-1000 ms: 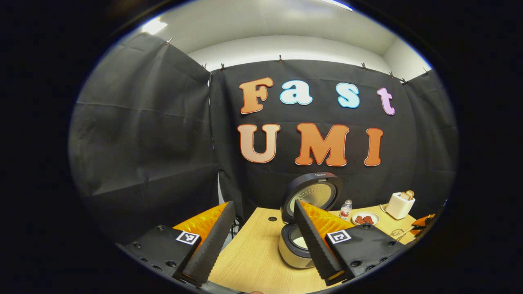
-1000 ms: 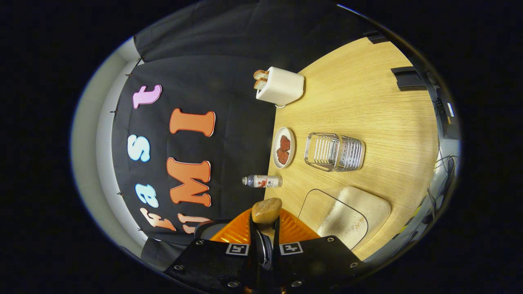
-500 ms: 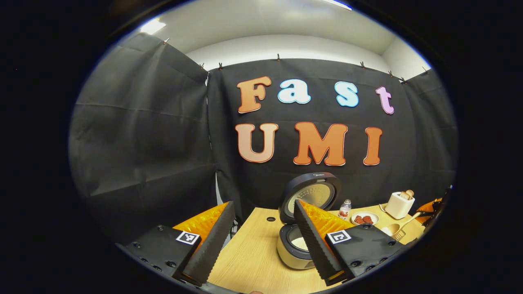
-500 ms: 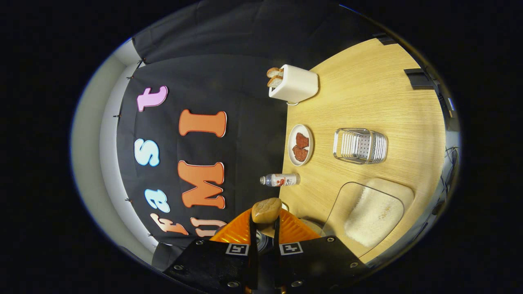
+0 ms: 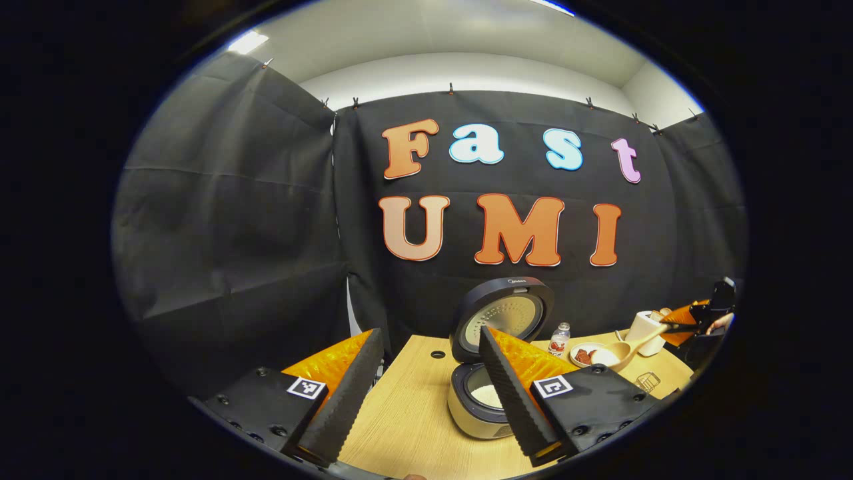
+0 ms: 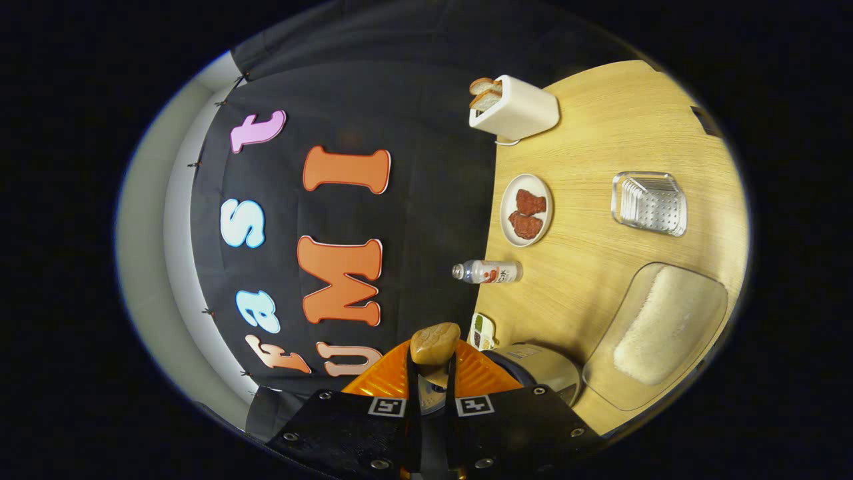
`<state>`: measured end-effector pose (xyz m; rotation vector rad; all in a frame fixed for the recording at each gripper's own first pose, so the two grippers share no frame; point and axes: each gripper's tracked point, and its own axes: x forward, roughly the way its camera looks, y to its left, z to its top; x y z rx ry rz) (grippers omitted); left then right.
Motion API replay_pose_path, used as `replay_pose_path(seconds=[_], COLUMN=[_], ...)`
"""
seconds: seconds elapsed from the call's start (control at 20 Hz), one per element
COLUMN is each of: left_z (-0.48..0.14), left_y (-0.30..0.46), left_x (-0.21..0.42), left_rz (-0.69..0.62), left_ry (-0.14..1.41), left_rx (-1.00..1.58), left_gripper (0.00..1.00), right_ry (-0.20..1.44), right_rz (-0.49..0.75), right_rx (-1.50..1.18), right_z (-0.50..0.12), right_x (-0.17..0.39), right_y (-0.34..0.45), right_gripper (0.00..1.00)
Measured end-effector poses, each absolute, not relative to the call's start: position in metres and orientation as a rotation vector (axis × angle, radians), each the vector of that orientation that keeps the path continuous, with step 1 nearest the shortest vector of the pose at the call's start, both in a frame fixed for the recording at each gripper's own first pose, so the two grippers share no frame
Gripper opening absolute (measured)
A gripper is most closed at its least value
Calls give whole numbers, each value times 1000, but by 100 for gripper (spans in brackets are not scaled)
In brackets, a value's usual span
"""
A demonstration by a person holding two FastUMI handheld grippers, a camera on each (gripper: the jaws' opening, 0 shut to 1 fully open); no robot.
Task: Close the left gripper, press the button to open the rice cooker; take a wooden spoon from the chopstick holder with the right hand, scoop a spoonful of rice and pour it into the rice cooker, then put the wooden spoon back into the chopstick holder.
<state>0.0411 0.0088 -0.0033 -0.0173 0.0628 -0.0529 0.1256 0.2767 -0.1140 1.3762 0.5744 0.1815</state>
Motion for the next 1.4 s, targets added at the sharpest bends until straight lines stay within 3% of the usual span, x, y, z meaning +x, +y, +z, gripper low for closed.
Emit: replay_pose_path(seconds=[0.1,0.15,0.2,0.6,1.4], left_z=[-5,-6,-8,-18,-17], left_y=[12,14,16,49,54], left_x=[44,43,42,42,44], left_rz=[-51,-50,-49,1,3], left_ry=[66,68,72,92,83], left_rx=[-9,-8,-9,-11,-10], left_gripper=[94,94,94,94,94], right_ry=[567,569,572,555,478], right_rz=[213,229,247,363,410], right_rx=[1347,1330,1317,1155,920], right_z=[-103,-99,-94,-76,-63], right_x=[136,141,143,149,152], right_y=[298,310,323,390,401], right_gripper=[13,8,13,13,13])
